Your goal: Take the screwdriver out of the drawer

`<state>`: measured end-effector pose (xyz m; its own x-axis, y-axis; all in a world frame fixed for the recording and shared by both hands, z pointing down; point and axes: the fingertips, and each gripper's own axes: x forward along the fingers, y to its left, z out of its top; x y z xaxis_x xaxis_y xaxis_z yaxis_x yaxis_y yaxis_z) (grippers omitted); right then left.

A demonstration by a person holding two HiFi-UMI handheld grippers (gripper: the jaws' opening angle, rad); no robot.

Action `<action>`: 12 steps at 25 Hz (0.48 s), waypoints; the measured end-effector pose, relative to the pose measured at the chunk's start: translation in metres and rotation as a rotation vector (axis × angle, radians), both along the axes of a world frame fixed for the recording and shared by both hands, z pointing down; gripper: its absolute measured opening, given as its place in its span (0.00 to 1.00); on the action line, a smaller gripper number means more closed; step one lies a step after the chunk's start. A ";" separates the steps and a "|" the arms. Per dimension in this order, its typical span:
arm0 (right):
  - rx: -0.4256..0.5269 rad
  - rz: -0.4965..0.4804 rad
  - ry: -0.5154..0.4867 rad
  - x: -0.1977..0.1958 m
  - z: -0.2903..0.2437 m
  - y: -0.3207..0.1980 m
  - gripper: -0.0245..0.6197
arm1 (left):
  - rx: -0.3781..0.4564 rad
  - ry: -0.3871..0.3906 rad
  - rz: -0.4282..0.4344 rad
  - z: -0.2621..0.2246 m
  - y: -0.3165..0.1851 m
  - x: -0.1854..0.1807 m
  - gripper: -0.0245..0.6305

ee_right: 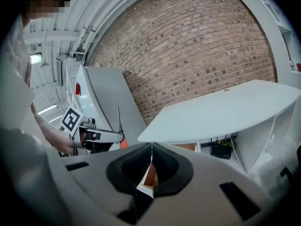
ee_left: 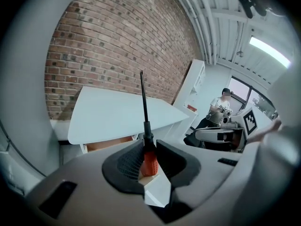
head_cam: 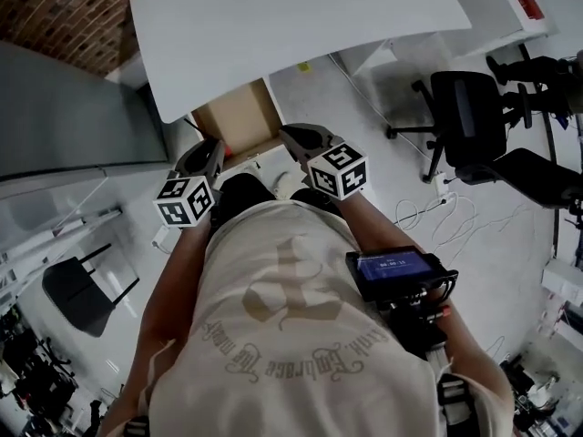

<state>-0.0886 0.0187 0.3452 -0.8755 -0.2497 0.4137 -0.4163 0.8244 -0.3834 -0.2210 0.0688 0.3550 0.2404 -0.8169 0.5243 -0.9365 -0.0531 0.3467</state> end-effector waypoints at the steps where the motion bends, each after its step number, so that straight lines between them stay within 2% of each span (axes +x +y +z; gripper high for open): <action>1: 0.007 -0.007 -0.002 0.001 -0.003 0.000 0.07 | 0.009 -0.003 -0.002 -0.002 0.001 0.000 0.18; 6: 0.037 -0.024 -0.003 -0.002 -0.014 -0.002 0.07 | 0.051 -0.013 0.017 -0.013 0.002 -0.011 0.18; 12: 0.051 -0.029 -0.002 -0.015 -0.017 -0.006 0.07 | 0.060 -0.035 0.030 -0.021 0.007 -0.023 0.18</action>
